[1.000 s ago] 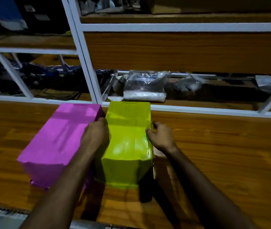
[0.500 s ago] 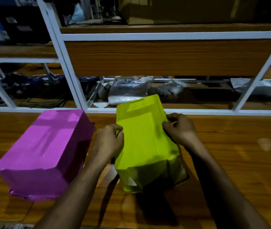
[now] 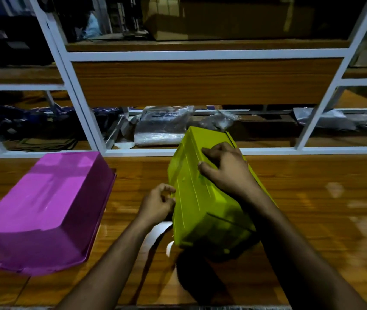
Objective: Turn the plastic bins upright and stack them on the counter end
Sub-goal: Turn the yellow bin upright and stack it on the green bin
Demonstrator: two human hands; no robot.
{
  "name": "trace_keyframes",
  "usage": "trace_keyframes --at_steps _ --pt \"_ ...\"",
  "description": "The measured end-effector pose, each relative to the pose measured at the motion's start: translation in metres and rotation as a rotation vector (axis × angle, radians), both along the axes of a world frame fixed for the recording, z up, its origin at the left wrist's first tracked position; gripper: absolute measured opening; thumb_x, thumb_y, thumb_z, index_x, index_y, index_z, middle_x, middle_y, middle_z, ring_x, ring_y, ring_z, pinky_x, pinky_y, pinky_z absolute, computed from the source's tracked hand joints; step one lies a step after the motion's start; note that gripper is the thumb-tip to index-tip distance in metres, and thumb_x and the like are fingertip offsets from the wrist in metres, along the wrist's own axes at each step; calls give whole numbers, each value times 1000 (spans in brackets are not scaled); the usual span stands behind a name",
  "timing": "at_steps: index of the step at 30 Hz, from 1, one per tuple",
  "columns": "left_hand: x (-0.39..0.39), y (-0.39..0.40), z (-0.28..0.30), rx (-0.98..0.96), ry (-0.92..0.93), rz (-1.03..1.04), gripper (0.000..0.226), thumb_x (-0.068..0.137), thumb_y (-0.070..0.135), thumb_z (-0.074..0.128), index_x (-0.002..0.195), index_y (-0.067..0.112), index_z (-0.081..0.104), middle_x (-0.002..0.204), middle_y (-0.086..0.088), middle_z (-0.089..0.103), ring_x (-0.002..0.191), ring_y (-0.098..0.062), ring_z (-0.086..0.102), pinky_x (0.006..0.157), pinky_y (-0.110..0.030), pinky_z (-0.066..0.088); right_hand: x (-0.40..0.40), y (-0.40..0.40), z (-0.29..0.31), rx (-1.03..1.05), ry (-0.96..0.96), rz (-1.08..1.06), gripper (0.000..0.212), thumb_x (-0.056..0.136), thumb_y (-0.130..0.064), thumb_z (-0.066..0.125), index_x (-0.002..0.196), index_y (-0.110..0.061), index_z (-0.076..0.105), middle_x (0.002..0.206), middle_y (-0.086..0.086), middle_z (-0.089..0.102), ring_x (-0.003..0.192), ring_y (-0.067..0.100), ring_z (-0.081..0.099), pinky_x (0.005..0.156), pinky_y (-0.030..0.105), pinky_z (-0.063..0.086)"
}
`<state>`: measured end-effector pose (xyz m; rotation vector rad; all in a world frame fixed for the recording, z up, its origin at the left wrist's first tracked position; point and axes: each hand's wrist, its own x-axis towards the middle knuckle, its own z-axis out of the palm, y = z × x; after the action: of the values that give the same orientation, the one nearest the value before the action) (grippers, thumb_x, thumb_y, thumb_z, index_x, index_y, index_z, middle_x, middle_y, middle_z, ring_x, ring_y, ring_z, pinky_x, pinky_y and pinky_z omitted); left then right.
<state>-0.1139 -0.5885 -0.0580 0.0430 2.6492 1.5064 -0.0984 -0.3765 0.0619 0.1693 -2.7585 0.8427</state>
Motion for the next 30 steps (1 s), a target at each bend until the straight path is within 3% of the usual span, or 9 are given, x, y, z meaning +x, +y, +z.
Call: trace_keyframes --at_steps 4,8,11,13,15,18,24,27,30 --pt "7 4 14 56 -64 -30 20 90 23 66 109 25 64 99 -10 72 89 -25 71 82 -51 58 -3 -3 -8 30 36 -83 52 86 -52 56 133 -32 59 123 -1 53 122 27 43 97 44 39" --pt "11 16 47 144 68 39 31 96 36 55 125 25 60 115 4 66 103 -11 63 82 -34 54 -2 -10 -5 53 33 -34 52 88 -55 53 131 -27 62 123 2 56 120 27 47 98 47 43" --pt "15 23 76 322 85 19 43 92 48 56 130 28 57 119 7 64 107 -9 62 88 -40 54 -3 -3 -1 102 37 -14 42 88 -46 60 118 -17 69 117 11 61 113 32 55 94 45 49" --pt "13 21 85 293 83 13 52 85 52 62 130 26 57 117 5 65 106 -12 63 90 -43 55 -6 12 0 184 13 -68 36 86 -41 63 108 -14 71 112 16 64 109 37 57 90 44 51" --pt "10 16 87 215 114 21 60 76 53 66 129 25 57 116 4 67 105 -12 65 90 -45 55 -8 27 0 242 -55 -120 39 86 -41 65 112 -12 71 115 19 67 110 37 59 91 39 50" --pt "8 9 85 141 142 11 61 72 51 67 127 27 58 117 4 68 105 -11 65 89 -47 56 -4 37 0 80 -139 -131 48 88 -39 68 126 -11 65 121 12 70 109 29 64 86 29 46" --pt "9 7 73 141 158 68 48 81 36 71 126 23 60 117 -4 67 103 -14 65 88 -48 55 -8 29 -18 -345 -189 -126 33 86 -31 72 116 -16 69 72 7 67 66 19 64 61 29 47" --pt "9 3 64 167 111 62 47 77 36 70 122 25 61 116 -5 67 101 -17 66 87 -49 55 -9 23 -26 -485 -175 -99 28 85 -27 74 112 -21 68 65 -4 64 64 10 62 65 29 47" --pt "7 1 65 63 165 70 36 83 26 74 118 20 66 114 -1 66 106 -15 62 86 -34 53 -12 22 -27 -599 -199 -72 19 84 -21 75 101 -23 67 55 -12 61 57 3 57 62 27 44"
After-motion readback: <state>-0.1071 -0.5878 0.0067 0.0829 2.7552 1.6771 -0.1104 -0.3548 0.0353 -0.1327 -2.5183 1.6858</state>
